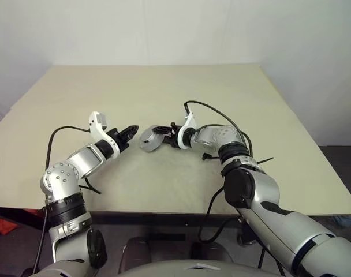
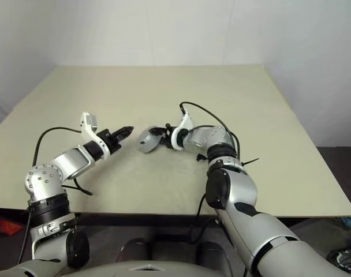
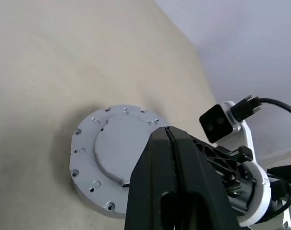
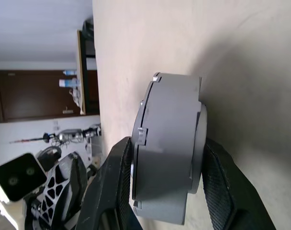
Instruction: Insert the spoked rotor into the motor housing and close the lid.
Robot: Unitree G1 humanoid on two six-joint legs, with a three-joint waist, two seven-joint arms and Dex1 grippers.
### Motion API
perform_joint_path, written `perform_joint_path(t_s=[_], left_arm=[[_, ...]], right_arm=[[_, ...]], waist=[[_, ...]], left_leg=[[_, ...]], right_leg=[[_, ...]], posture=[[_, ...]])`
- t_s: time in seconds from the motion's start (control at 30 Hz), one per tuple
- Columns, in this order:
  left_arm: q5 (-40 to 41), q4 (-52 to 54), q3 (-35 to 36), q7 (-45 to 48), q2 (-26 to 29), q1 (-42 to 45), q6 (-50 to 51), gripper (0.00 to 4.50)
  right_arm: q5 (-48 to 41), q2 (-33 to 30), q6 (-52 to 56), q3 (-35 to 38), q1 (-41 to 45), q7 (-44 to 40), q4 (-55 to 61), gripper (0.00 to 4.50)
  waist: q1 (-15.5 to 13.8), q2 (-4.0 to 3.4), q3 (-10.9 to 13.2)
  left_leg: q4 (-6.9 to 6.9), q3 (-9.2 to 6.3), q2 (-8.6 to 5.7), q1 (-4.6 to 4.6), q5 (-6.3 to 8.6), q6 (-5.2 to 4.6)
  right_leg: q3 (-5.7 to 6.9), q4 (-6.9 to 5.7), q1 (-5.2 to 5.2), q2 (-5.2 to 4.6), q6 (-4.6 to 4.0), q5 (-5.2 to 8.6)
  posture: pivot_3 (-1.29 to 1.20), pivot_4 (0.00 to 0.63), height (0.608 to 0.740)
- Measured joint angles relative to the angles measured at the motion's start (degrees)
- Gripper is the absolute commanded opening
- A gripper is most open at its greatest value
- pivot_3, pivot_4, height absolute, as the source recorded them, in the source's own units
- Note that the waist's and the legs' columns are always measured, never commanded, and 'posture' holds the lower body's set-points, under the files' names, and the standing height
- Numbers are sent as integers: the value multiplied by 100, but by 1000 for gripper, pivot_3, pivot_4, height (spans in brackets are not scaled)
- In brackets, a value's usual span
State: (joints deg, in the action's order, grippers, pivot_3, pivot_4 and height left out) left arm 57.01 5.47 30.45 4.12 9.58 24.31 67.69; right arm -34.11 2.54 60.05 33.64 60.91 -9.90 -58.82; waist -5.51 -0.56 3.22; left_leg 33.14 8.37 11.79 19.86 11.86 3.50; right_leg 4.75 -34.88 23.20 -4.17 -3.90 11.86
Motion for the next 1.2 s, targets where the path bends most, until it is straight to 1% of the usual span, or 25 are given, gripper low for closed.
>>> perform_joint_path(t_s=[0.2, 0.43, 0.6, 0.87, 0.93, 1.03, 1.13, 1.2], left_arm=[[47, -1, -45, -9, 41, -6, -48, 0], [107, -1, -74, -20, 55, -32, -100, 0], [209, -1, -81, -38, 71, -44, -143, 0], [360, -1, -103, -92, 75, -79, -251, 0], [528, -25, 17, -192, -17, -73, -365, 0], [1020, -186, 477, -576, -295, 19, -762, 0], [1333, -223, 688, -865, -337, 28, -1016, 0], [1436, -212, 733, -996, -333, -56, -1171, 383]], right_arm=[[-46, -3, -93, 50, 23, 28, -56, 1990], [-406, -4, -415, 548, 159, 520, -424, 1990], [-828, 22, -929, 1082, 296, 903, -644, 1990], [-1404, 80, -1500, 1556, 569, 1174, -727, 1990], [-1577, 89, -1603, 1685, 589, 1261, -766, 1990], [-1911, 136, -1699, 1881, 670, 1347, -765, 1990], [-2093, 141, -1737, 1967, 789, 1431, -765, 1990], [-2229, 138, -1847, 2020, 837, 1509, -764, 1990]], waist=[[0, 0, 0], [0, 1, 0], [1, 2, 1], [3, 3, 2], [3, 3, 2], [7, 5, 3], [10, 6, 4], [4, 6, 3]], left_leg=[[0, 0, 0, 1, 0, 0], [0, 0, -1, 12, 0, 0], [5, 0, -3, 28, 0, -1], [9, 1, -1, 54, 0, -2], [13, 1, -1, 63, 1, -2], [23, 1, 0, 86, 1, -4], [23, 1, 3, 104, 1, -4], [23, 1, 1, 105, 2, -5]], right_leg=[[0, 0, 0, 0, 0, 0], [0, 0, 14, 0, 0, -1], [0, -5, 50, 1, 6, -7], [0, -12, 79, 9, 16, -14], [0, -12, 84, 9, 15, -14], [0, -22, 102, 9, 14, -15], [0, -25, 103, 12, 15, -15], [0, -24, 103, 11, 16, -16]], posture=[[0, 0, 740], [0, 0, 740], [0, 0, 740], [0, 0, 740], [0, 0, 740], [0, 0, 740], [0, 0, 740], [0, 0, 740]])
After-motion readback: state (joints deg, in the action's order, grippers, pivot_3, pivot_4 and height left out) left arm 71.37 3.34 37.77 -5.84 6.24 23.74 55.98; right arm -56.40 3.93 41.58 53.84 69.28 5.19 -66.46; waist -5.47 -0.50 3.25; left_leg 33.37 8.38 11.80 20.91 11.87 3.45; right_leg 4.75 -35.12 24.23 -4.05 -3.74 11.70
